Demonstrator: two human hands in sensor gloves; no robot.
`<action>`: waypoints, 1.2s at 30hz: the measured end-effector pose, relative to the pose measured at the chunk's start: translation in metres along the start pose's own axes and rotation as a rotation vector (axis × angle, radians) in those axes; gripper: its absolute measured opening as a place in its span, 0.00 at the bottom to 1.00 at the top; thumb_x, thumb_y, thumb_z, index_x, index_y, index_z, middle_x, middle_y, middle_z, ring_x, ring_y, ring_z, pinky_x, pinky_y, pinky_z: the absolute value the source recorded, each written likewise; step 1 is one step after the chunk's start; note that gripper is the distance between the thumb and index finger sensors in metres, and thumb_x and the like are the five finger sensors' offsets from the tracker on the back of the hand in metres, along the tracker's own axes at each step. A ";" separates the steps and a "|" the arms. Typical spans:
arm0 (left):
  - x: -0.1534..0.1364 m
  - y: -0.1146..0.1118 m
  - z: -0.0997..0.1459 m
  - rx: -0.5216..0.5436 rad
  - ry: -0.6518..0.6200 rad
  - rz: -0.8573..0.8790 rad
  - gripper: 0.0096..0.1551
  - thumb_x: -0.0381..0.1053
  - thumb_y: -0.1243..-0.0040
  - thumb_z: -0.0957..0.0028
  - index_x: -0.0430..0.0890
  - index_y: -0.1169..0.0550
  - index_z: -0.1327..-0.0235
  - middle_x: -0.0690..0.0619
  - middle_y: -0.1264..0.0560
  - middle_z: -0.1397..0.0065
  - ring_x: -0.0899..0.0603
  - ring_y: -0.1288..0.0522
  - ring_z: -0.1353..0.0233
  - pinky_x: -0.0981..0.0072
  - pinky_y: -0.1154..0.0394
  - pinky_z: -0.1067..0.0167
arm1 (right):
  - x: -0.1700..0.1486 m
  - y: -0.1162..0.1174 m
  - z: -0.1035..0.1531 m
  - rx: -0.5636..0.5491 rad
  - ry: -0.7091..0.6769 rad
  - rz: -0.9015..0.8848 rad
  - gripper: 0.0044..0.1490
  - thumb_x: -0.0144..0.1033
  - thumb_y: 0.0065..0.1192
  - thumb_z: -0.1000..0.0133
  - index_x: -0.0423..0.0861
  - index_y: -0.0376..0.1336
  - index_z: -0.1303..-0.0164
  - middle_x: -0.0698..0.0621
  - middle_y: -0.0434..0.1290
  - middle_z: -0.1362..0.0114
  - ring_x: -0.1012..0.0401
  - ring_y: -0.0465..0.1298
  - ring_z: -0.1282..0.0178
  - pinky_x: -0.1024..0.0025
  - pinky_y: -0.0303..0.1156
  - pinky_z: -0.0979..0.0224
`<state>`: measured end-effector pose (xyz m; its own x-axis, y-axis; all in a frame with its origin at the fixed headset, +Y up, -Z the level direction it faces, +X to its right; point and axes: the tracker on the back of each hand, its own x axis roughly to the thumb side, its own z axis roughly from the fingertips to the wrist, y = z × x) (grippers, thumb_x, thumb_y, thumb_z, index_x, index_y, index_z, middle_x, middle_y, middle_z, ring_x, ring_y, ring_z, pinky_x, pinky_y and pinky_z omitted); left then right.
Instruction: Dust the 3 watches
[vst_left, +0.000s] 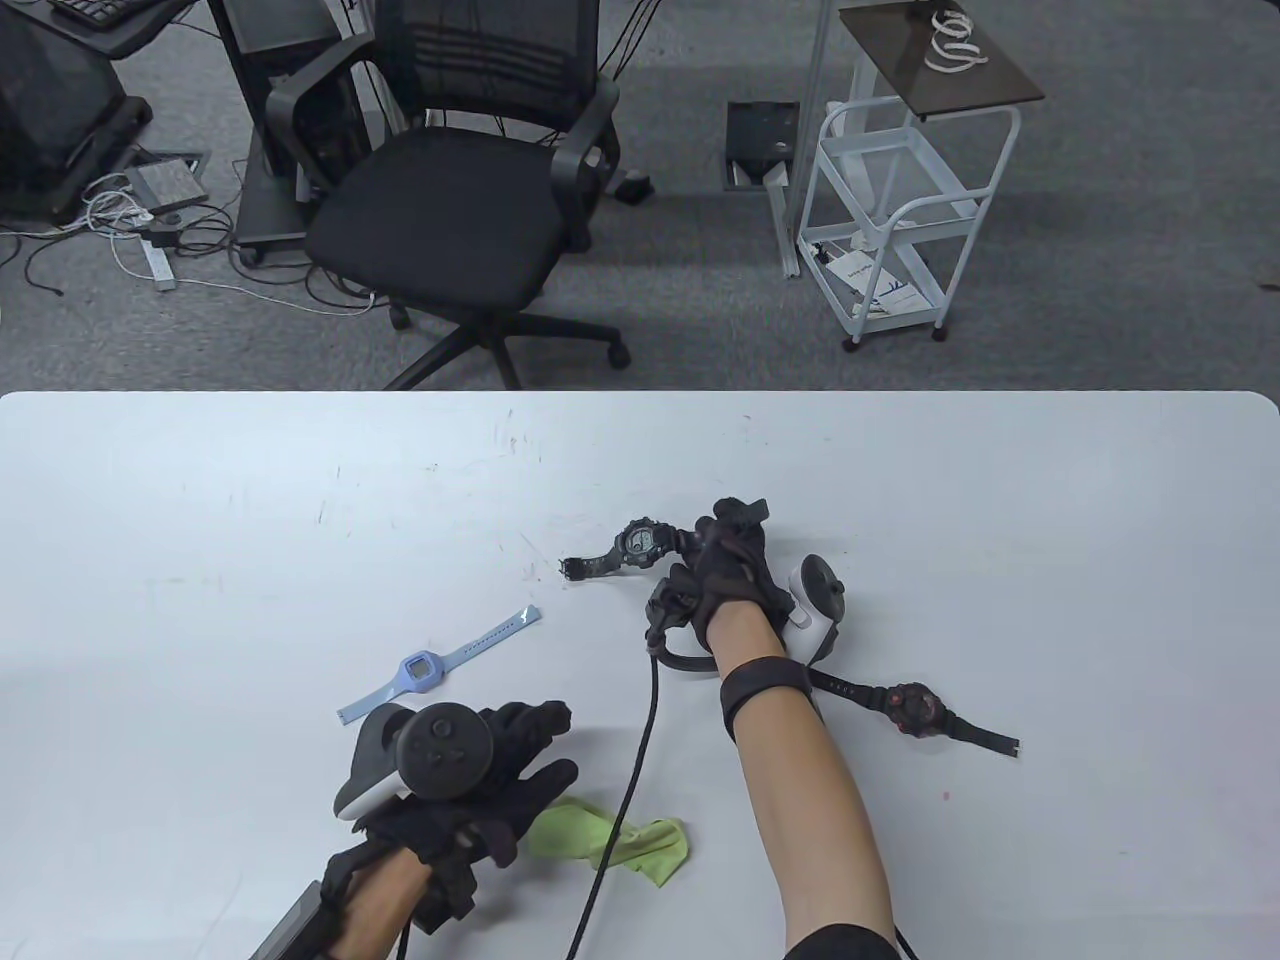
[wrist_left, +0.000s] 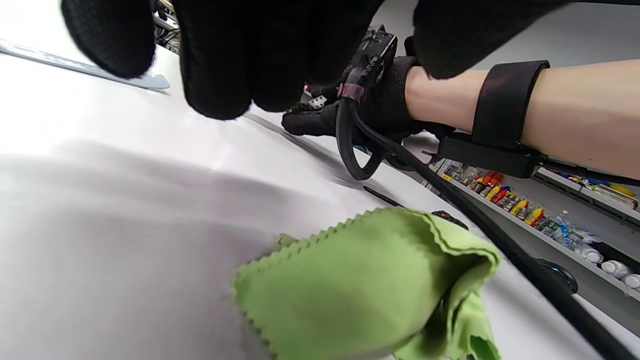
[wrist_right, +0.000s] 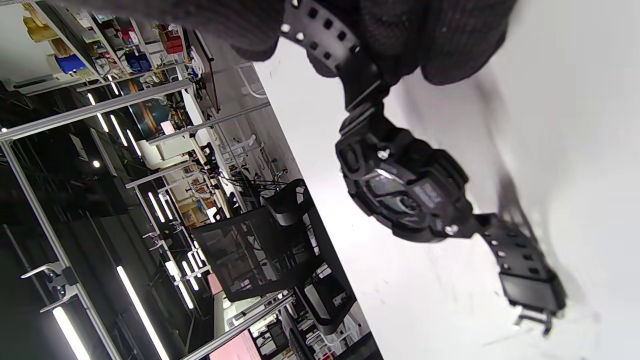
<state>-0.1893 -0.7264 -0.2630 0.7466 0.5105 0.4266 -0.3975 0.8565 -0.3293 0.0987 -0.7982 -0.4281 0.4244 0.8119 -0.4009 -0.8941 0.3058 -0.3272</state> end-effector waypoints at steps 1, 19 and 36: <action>0.000 0.000 0.000 0.002 0.001 0.001 0.43 0.64 0.41 0.43 0.40 0.31 0.21 0.37 0.27 0.25 0.30 0.25 0.30 0.23 0.33 0.35 | 0.000 -0.002 0.000 -0.012 -0.005 0.006 0.34 0.41 0.46 0.35 0.59 0.46 0.18 0.42 0.52 0.15 0.39 0.59 0.19 0.42 0.63 0.26; -0.002 0.002 0.002 0.008 0.007 0.000 0.43 0.64 0.42 0.43 0.40 0.31 0.21 0.37 0.27 0.25 0.30 0.25 0.30 0.23 0.34 0.35 | 0.045 -0.043 0.026 -0.086 -0.205 0.231 0.38 0.45 0.48 0.36 0.60 0.43 0.16 0.44 0.38 0.13 0.40 0.41 0.17 0.37 0.47 0.25; -0.003 0.004 0.005 0.031 -0.003 -0.010 0.40 0.61 0.42 0.43 0.40 0.29 0.23 0.37 0.27 0.26 0.30 0.24 0.30 0.23 0.33 0.35 | 0.086 -0.087 0.134 0.295 -0.500 0.246 0.36 0.45 0.55 0.38 0.48 0.56 0.19 0.39 0.58 0.17 0.38 0.59 0.20 0.34 0.59 0.29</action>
<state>-0.1956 -0.7238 -0.2610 0.7492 0.5018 0.4322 -0.4059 0.8636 -0.2990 0.1941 -0.6884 -0.3189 0.1472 0.9884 0.0377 -0.9891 0.1472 0.0017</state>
